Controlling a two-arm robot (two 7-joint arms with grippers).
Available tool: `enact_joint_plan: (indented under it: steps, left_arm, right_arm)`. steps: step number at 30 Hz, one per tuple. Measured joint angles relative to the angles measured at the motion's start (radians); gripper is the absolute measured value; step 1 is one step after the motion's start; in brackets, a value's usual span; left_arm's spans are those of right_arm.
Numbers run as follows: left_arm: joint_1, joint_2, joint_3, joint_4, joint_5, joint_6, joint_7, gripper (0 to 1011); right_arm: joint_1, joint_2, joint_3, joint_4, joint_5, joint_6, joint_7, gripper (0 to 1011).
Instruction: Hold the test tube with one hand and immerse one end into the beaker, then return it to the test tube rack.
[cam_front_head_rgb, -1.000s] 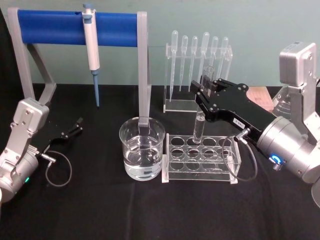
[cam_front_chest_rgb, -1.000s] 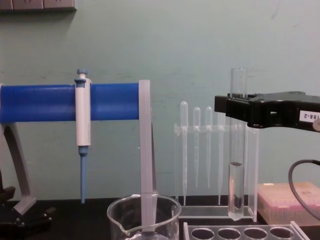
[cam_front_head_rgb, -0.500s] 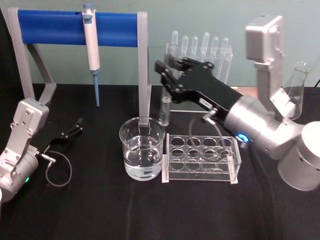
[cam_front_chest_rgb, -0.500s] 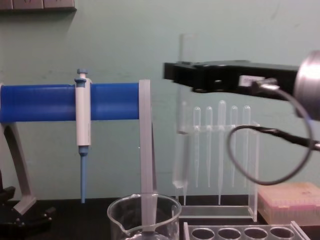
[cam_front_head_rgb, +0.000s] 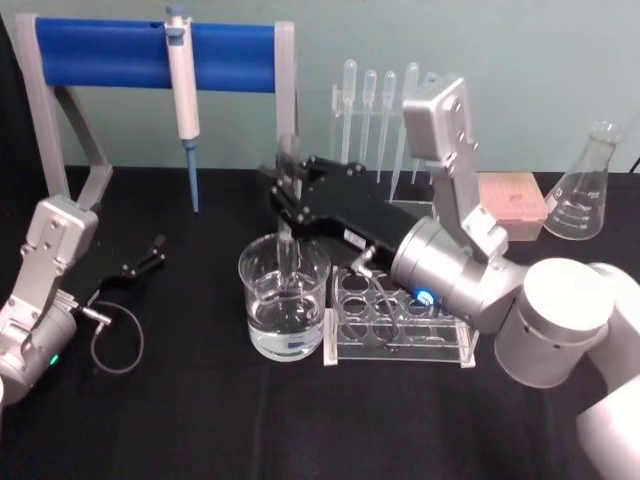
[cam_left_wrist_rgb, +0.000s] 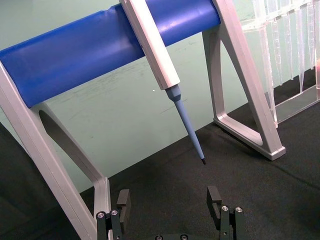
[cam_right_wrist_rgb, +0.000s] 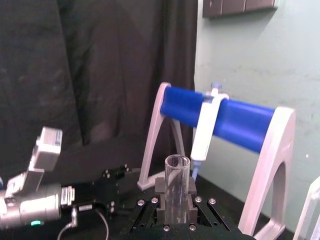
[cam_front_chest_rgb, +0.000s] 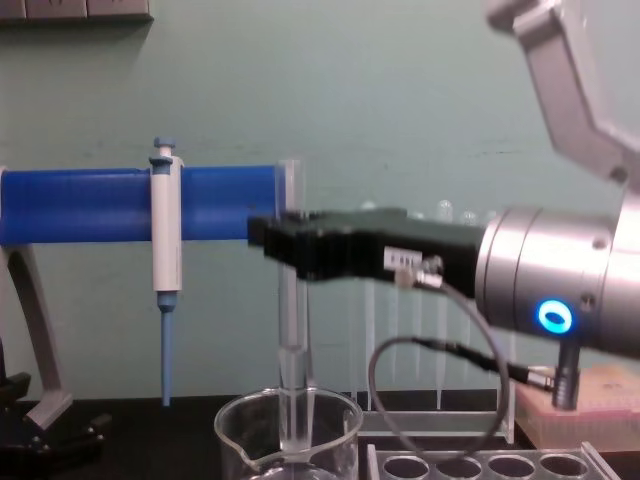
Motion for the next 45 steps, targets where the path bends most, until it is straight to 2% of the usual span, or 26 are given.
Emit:
enact_joint_plan:
  steps: [12, 16, 45]
  left_arm:
    - [0.000, 0.000, 0.000, 0.000, 0.000, 0.000, 0.000, 1000]
    - [0.000, 0.000, 0.000, 0.000, 0.000, 0.000, 0.000, 1000]
    - [0.000, 0.000, 0.000, 0.000, 0.000, 0.000, 0.000, 1000]
  right_arm:
    - [-0.026, -0.014, -0.018, 0.117, -0.022, -0.091, 0.033, 228]
    - [-0.029, -0.018, -0.017, 0.130, -0.025, -0.108, 0.039, 228]
    - [-0.030, -0.017, -0.015, 0.128, -0.024, -0.106, 0.039, 227]
